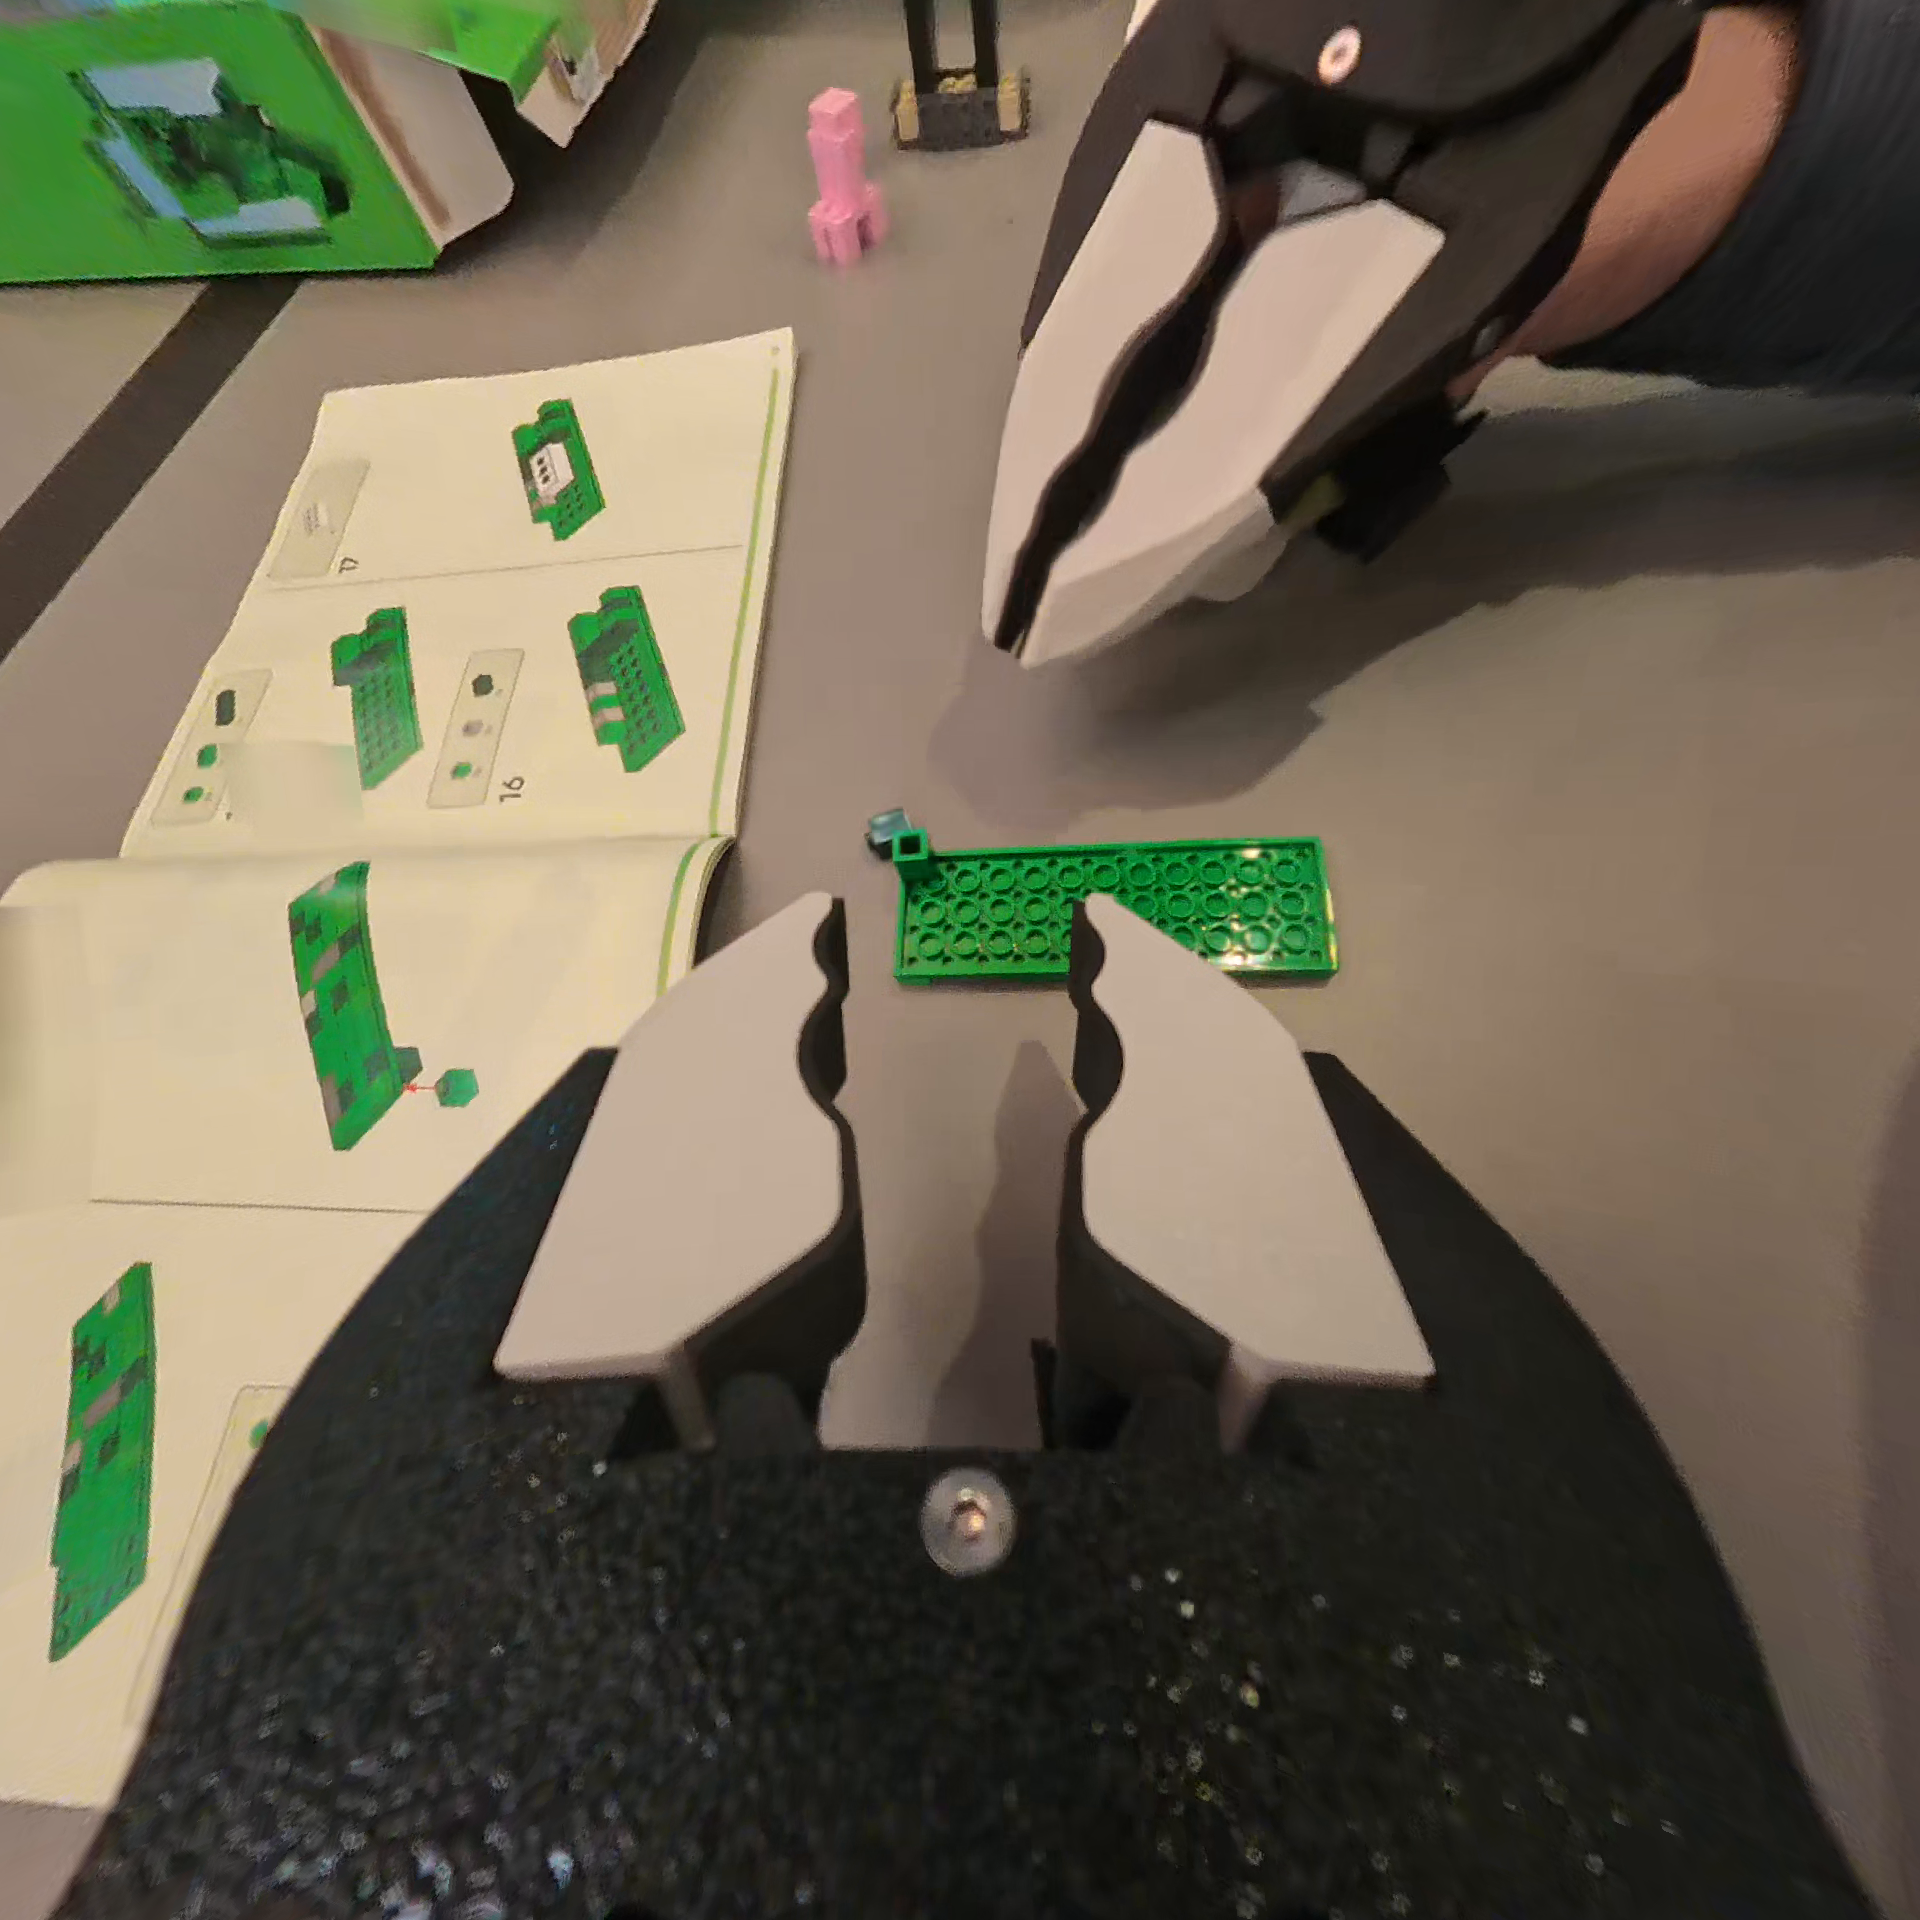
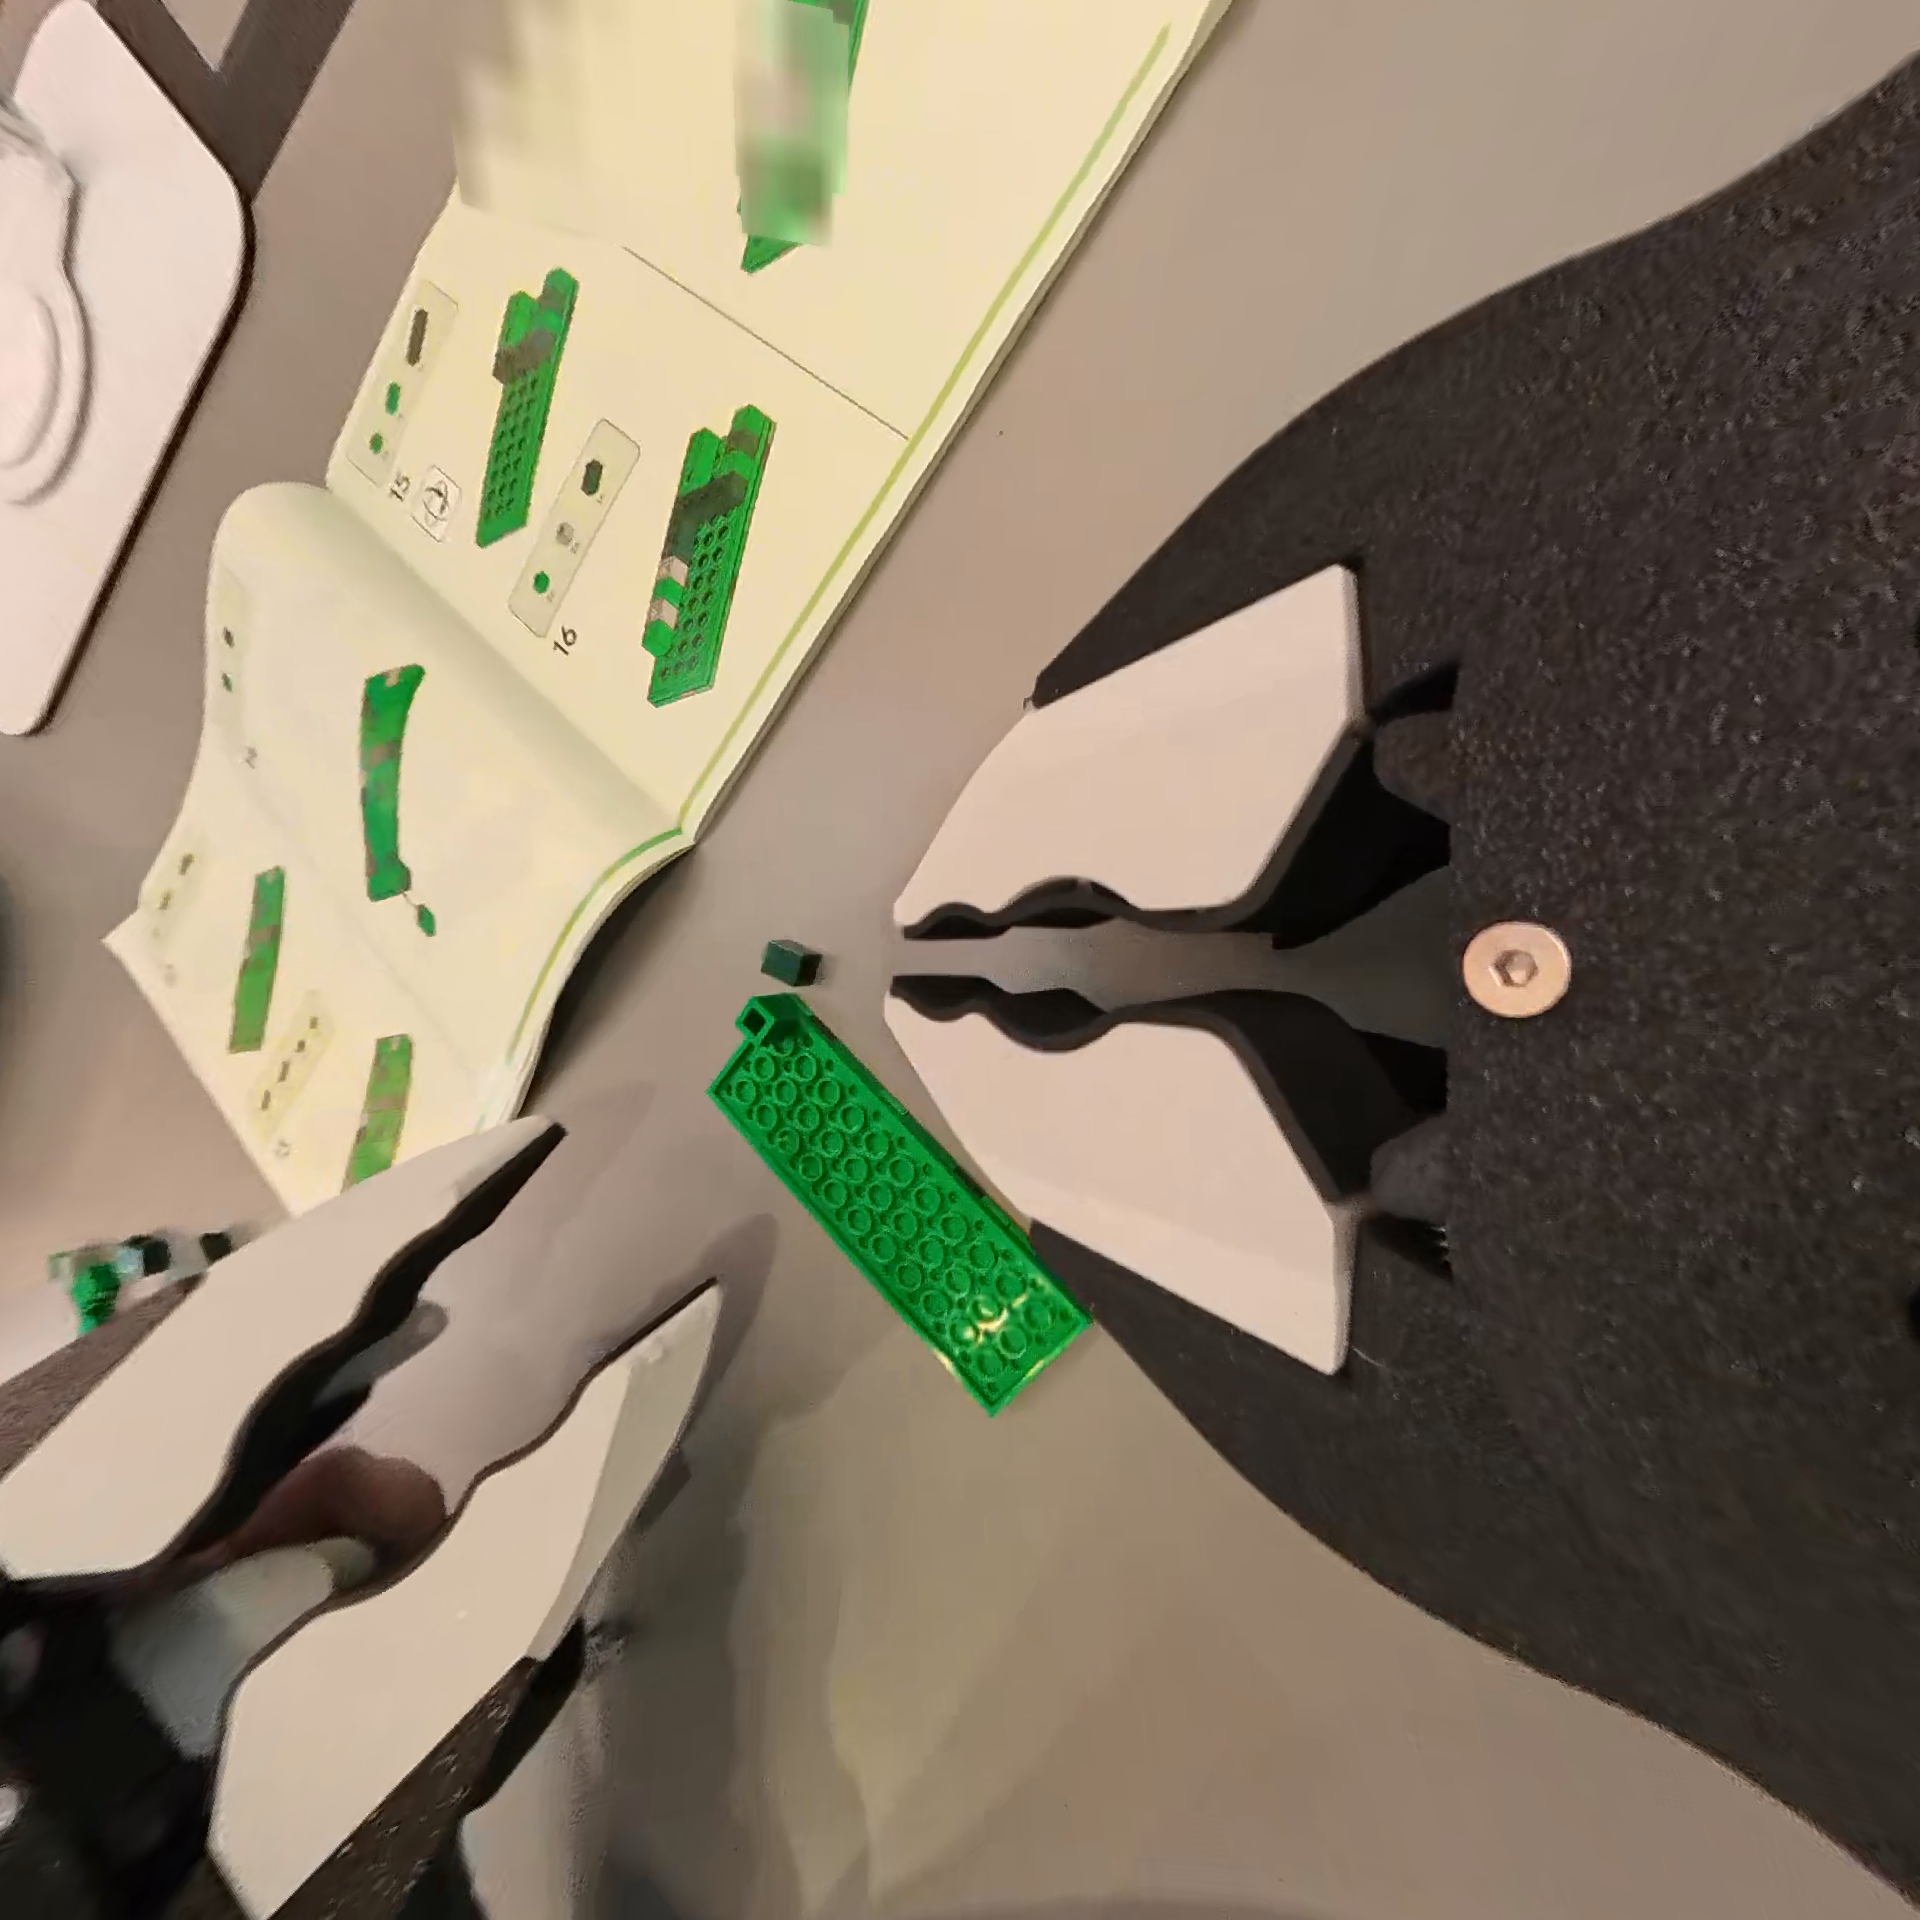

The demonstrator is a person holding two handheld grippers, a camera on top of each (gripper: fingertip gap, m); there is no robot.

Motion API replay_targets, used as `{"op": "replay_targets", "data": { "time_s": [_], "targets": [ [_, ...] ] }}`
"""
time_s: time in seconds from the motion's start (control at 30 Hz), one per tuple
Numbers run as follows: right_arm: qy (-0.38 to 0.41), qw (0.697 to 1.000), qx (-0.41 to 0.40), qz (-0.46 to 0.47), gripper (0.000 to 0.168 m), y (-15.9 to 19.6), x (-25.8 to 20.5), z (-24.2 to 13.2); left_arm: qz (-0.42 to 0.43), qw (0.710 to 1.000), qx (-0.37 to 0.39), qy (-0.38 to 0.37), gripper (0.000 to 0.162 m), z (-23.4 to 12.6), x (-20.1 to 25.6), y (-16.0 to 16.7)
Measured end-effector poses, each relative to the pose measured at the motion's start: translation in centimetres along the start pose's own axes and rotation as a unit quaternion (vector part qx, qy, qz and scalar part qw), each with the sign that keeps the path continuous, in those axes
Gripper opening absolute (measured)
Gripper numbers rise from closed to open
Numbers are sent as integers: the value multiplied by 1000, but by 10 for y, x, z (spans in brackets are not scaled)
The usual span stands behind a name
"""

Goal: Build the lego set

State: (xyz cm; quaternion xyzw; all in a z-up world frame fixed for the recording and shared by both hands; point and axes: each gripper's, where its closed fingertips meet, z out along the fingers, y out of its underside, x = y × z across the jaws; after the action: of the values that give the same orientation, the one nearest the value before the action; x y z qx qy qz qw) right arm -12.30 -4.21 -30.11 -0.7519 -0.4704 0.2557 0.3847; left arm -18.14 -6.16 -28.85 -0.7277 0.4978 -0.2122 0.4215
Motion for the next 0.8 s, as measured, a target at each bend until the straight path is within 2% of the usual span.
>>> {"op": "replay_targets", "data": {
  "time_s": [0.1,0.3,0.6,0.8],
  "targets": [
    [20,999,-35,-20,14,3,3,12,-24,999,13,-30,36,-3,-9,1],
    [16,998,-60,-25,15,4,0,37,-54,994,46,-82,34,-14,-28,5],
    [21,997,-65,-17,14,-1,0,46,-78,991,68,-87,34,-18,-37,8],
    [32,997,-59,-29,0,-4,4,49,-66,991,66,-94,33,-17,-38,8]
  ]
}}
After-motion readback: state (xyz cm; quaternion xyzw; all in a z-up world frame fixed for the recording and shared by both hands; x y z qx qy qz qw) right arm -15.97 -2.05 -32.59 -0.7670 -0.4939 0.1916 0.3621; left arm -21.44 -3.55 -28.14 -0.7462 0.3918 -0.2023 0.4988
